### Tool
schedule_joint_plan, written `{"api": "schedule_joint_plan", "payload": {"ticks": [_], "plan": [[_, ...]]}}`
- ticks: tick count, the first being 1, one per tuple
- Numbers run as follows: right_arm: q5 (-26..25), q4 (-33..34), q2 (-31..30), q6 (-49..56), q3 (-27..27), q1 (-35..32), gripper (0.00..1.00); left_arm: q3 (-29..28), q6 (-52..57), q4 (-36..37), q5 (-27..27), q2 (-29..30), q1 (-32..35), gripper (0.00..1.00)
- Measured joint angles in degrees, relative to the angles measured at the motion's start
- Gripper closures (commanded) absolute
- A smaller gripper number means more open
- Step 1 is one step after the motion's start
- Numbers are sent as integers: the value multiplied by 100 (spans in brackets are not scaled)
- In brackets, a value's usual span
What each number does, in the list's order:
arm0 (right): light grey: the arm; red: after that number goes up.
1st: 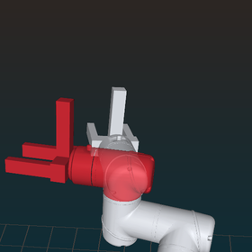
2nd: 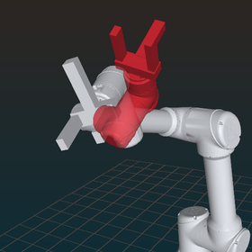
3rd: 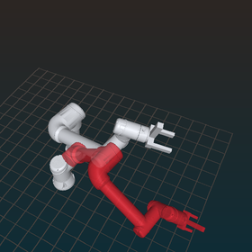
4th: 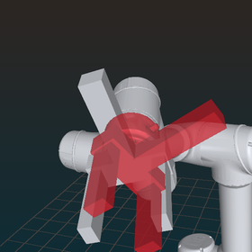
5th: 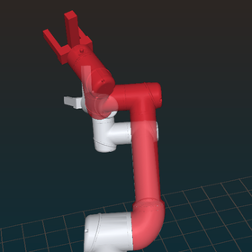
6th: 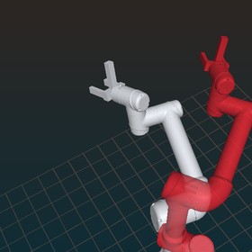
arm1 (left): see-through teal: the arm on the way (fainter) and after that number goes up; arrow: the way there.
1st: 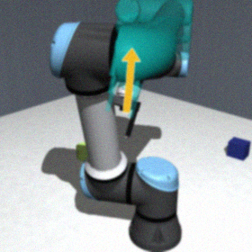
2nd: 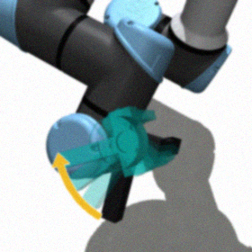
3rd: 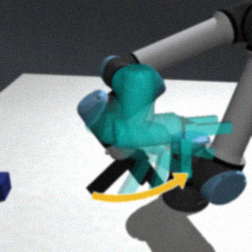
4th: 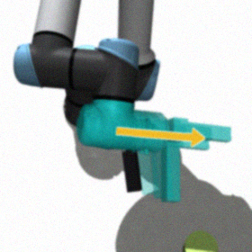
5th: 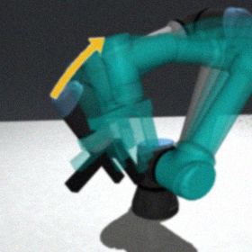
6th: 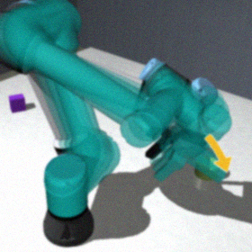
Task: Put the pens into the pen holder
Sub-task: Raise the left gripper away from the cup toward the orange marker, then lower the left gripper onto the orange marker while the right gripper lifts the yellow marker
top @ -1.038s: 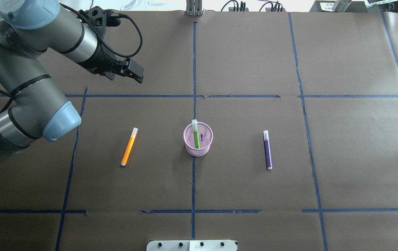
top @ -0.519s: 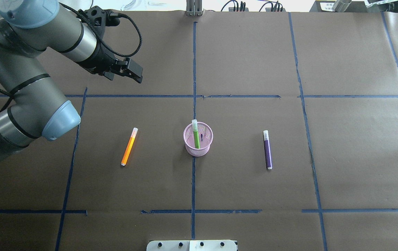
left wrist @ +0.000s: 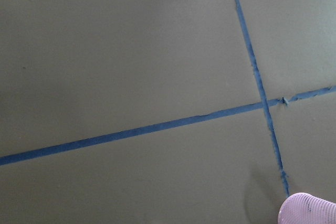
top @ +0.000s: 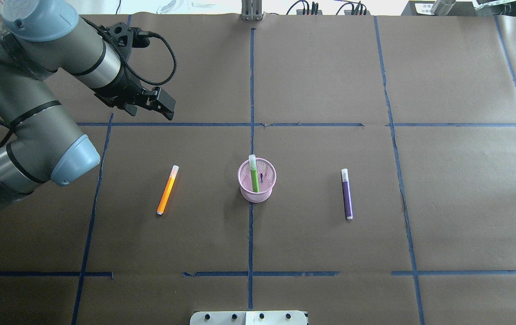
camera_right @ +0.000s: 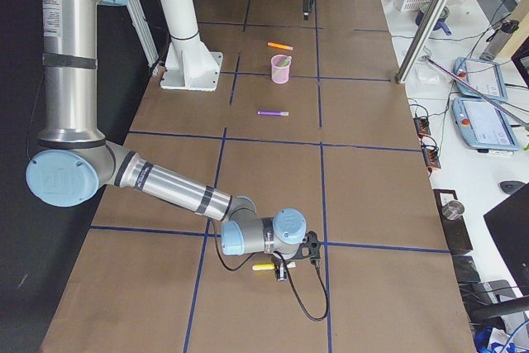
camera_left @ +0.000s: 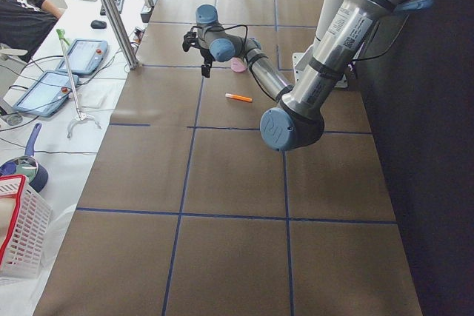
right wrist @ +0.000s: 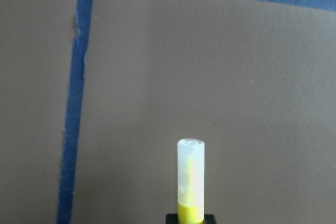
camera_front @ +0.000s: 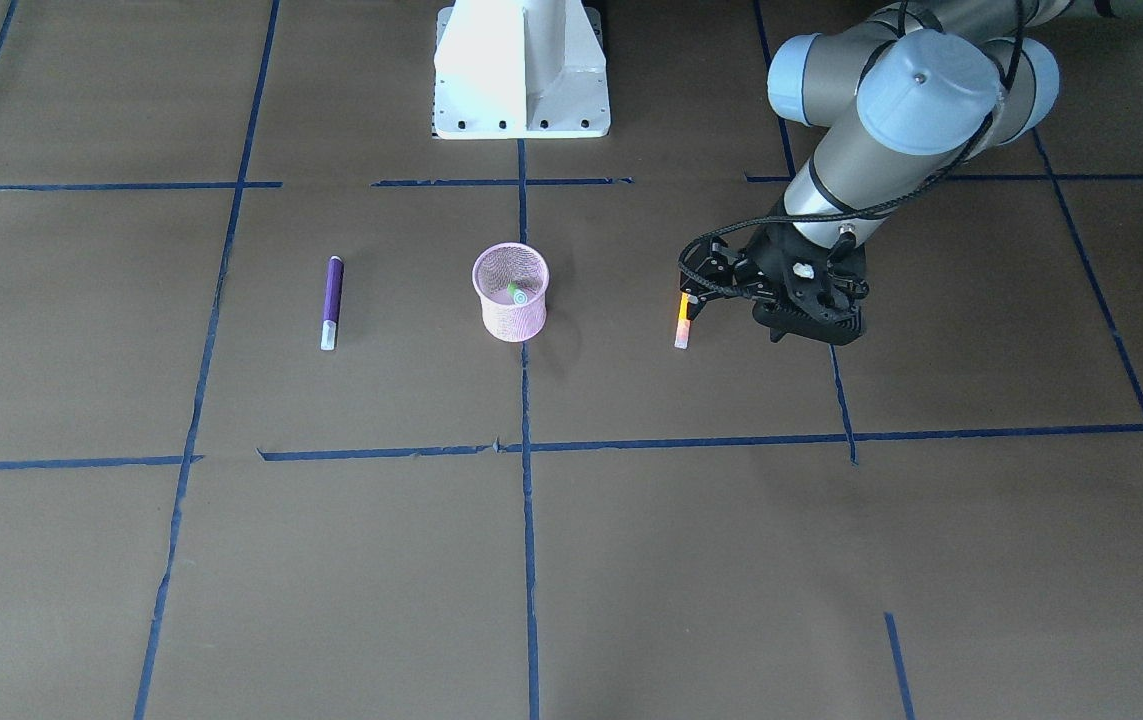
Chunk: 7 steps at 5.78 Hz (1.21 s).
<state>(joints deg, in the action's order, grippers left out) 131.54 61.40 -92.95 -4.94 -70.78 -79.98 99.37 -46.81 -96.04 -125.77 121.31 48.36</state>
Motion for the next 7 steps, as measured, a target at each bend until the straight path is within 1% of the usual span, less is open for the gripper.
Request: {"api": "schedule_joint_plan", "payload": {"ticks": [1,2,3,4,5,7], "plan": [[5,2,-11,-116,-288,0,100,-32,318,236,23,-19,-147,0],[9,-2,-38,-256,-676,0,100,-87,685,335,251,-65,-491,0],[14,-4,-47,-349,-1029,0,100,-129,1076,373,608,-114,-847,0],[21,4,-40,-395,-1337,0,100,-209,1364,380,853,-143,-1068,0],[77,21,-19,-526,-1689,0,100,-337,1466,366,939,-164,-1160,0],[434,14,9,-1081,-2469,26,100,-557,1434,335,949,-148,-1247,0]]}}
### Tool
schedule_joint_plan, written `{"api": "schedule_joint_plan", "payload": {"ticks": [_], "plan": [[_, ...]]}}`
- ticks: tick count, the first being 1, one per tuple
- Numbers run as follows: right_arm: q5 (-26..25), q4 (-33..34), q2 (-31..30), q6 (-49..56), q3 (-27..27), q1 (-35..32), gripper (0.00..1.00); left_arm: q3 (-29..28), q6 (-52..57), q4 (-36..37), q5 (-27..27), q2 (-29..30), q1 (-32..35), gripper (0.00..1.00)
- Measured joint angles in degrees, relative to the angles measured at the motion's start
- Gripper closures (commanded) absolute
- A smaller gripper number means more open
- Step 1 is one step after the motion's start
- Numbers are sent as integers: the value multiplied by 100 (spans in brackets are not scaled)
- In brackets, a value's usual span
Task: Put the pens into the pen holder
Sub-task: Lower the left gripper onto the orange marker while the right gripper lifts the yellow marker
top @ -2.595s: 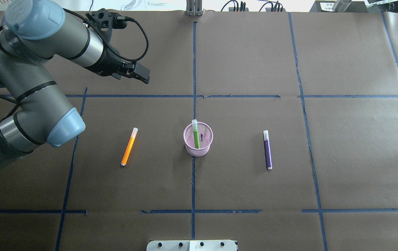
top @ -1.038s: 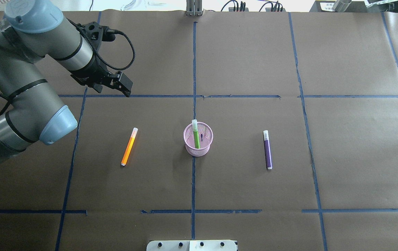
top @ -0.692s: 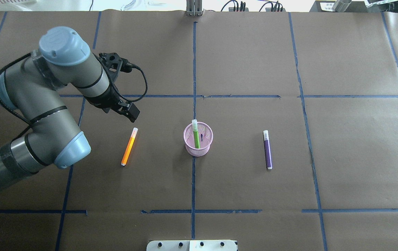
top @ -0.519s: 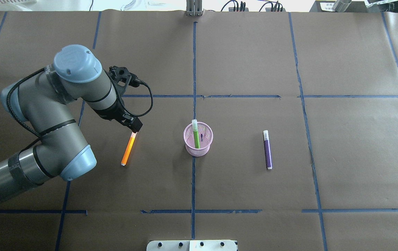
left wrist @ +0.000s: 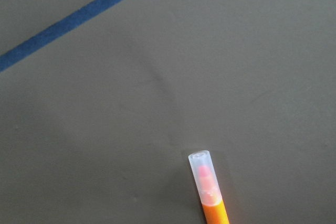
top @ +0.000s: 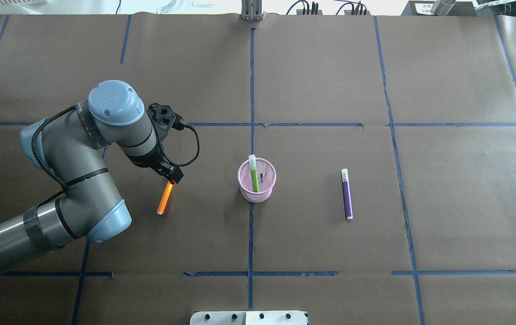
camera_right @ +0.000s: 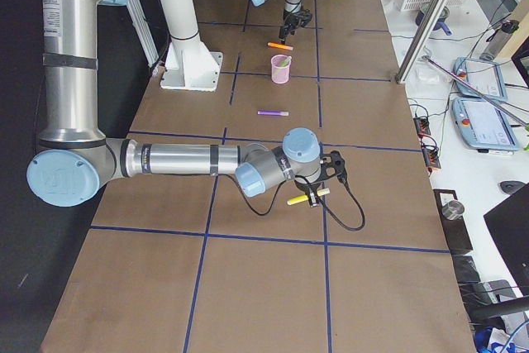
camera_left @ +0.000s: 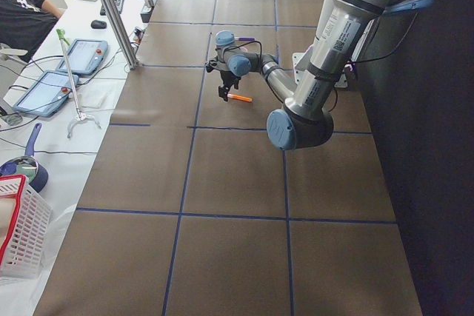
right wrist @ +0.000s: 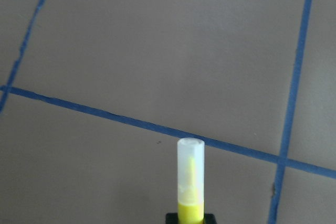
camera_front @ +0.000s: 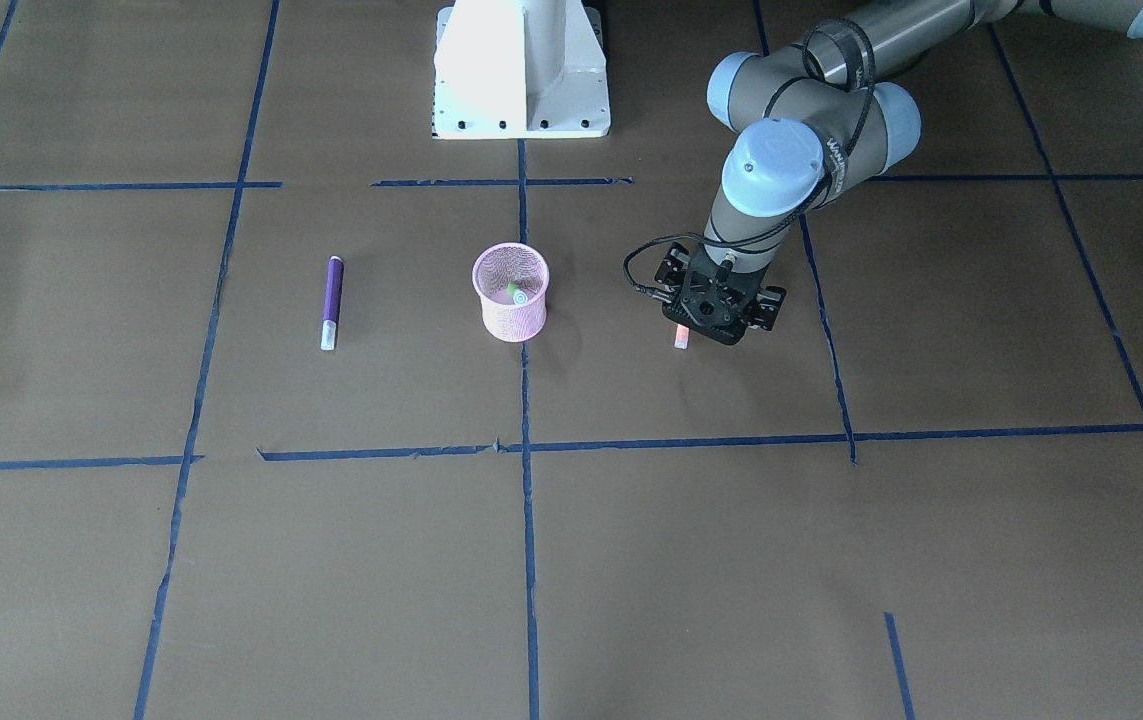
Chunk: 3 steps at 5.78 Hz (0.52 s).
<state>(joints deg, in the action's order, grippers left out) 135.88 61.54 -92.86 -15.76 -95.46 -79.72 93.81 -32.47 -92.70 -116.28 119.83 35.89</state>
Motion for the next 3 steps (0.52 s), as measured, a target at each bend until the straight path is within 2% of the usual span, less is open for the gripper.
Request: {"api": "schedule_joint_plan", "payload": {"ticks": [3], "plan": [[-20,1,253,-1661,-1008,655,100,-45,-455,-23,-10,57,-218,0]]}}
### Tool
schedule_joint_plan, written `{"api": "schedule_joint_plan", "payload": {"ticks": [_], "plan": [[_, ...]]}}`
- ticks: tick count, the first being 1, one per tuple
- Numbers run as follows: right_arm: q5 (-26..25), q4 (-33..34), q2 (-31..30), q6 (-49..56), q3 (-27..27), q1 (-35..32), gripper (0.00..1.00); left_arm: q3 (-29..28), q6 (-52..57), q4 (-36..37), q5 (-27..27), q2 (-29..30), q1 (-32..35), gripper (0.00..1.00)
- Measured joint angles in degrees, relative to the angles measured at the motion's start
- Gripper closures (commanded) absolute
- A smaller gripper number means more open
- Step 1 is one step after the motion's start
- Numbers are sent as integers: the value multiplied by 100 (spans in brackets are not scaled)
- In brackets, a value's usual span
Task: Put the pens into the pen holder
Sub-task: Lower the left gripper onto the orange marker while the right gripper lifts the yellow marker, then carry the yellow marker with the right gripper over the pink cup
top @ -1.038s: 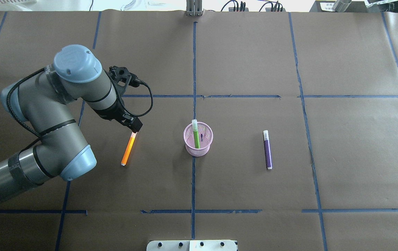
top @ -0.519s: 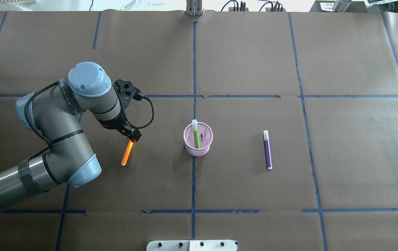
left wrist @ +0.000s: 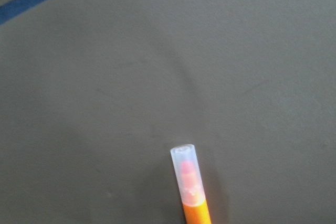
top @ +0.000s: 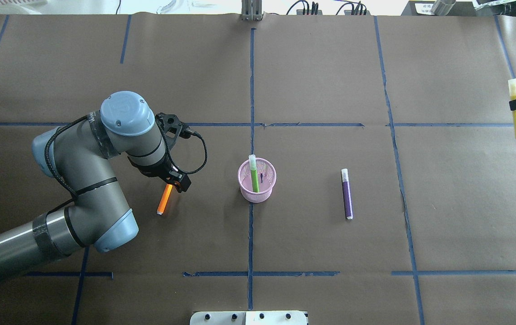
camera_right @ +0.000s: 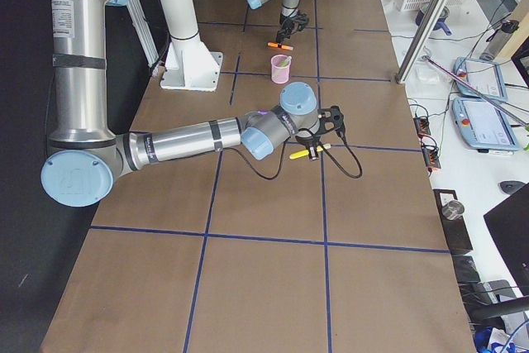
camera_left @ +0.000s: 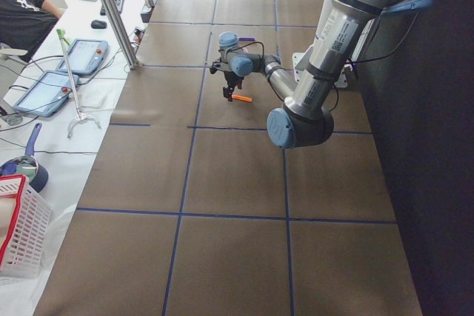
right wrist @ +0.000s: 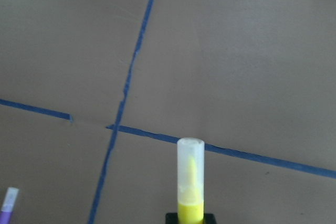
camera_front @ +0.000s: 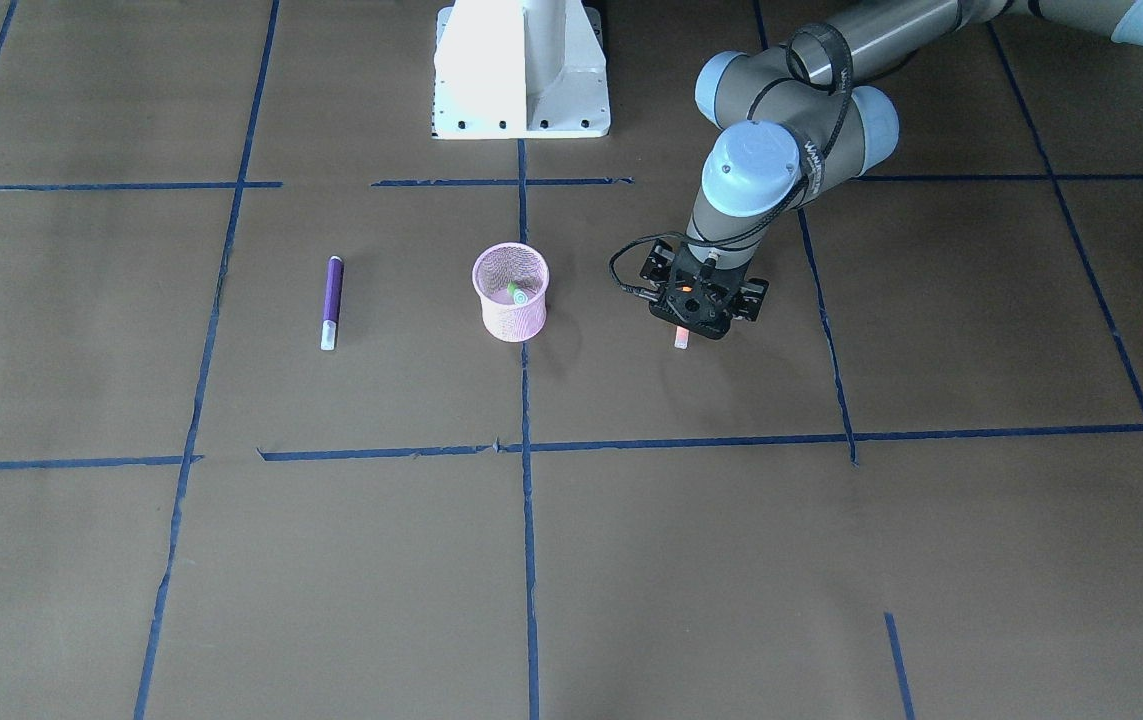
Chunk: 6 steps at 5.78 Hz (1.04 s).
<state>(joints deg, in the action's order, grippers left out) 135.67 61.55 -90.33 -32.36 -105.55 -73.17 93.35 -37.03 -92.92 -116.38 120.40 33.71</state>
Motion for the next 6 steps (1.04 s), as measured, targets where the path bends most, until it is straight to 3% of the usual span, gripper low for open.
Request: {"api": "schedule_joint_plan", "payload": {"ticks": [4,5,6], "plan": [[-707,75,1615,-2585,-485,1311,100,-67,-87,-15,27,-7,-94,0],[-1060,88,2071,-3132,-556,1700,100,-70,-88,-78,28,-8,-94,0],[-1921,92,2349,-3511,-709,2328,100,-65,-92,-154,28,-13,-94,0]]}}
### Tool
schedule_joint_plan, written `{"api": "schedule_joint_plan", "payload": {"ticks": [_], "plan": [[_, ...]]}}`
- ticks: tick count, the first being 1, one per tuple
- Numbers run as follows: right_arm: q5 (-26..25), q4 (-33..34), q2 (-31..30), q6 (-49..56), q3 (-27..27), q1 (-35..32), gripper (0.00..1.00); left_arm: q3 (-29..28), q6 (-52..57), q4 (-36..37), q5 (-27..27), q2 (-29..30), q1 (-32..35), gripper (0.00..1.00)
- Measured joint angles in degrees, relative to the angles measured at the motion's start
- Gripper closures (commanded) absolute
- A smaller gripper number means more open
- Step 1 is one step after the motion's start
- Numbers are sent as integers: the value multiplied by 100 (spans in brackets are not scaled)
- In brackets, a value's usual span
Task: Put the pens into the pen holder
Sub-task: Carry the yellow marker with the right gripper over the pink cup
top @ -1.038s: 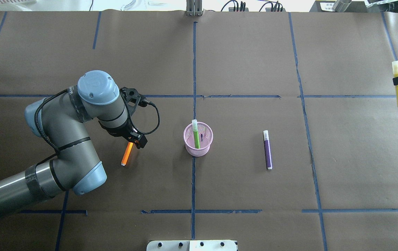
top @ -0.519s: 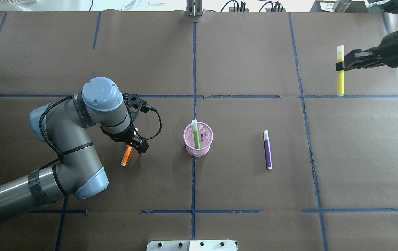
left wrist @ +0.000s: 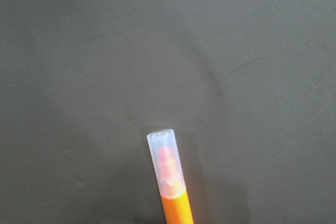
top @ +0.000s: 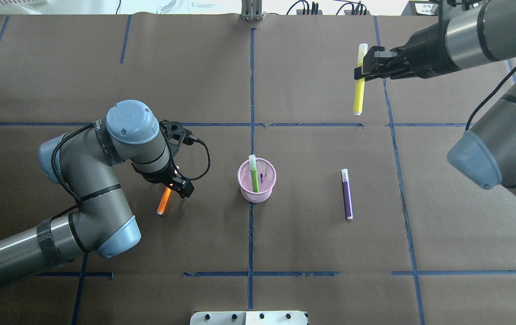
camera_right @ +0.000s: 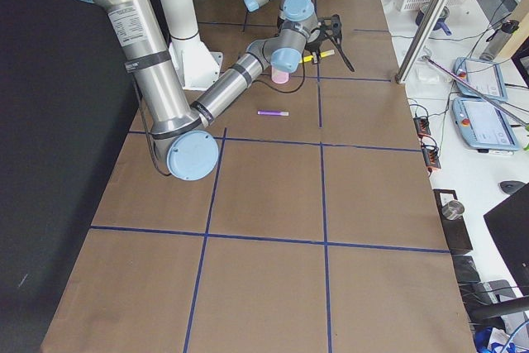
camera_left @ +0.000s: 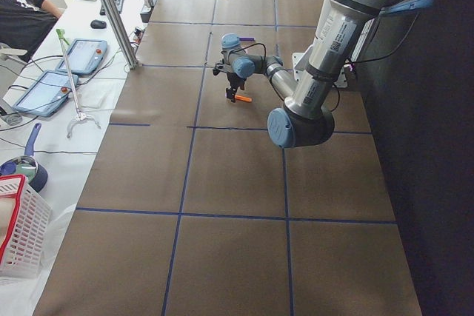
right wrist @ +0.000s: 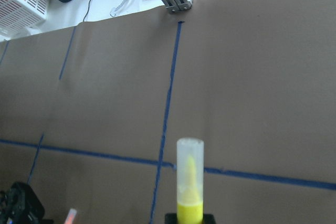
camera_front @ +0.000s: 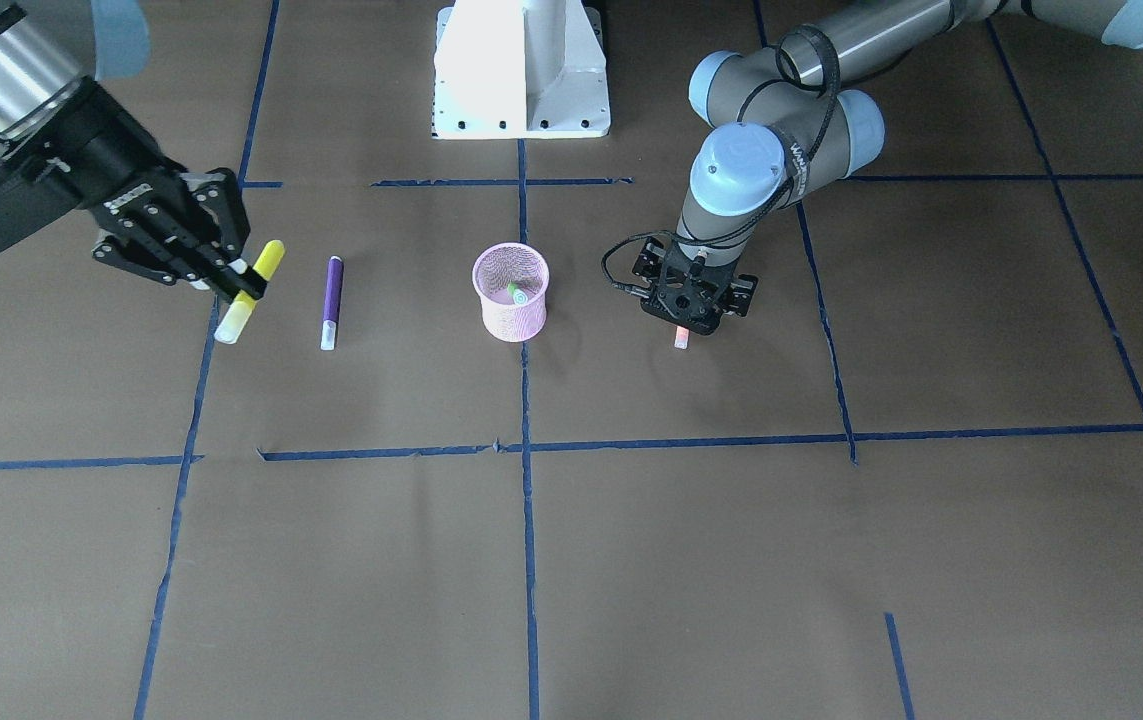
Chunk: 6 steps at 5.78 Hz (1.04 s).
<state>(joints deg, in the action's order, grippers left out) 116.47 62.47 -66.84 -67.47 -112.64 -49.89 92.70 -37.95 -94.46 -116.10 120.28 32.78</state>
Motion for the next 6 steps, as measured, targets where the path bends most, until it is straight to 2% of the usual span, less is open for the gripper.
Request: {"api": "schedule_joint_plan", "payload": {"ticks": [2,3,5,6], "plan": [[-2802,117,213,-238,-251,1656,100,49,8,-42,10,-8,4,0],[-3805,444,304,-71,-273,2118,100,72,13,-45,18,-10,11,0],[-5154,974,560,272,-230,2655,100,84,32,-46,135,-12,12,0],[-5490,1034,695,312,-114,2842,100,77,39,-46,170,-15,5,0]]}}
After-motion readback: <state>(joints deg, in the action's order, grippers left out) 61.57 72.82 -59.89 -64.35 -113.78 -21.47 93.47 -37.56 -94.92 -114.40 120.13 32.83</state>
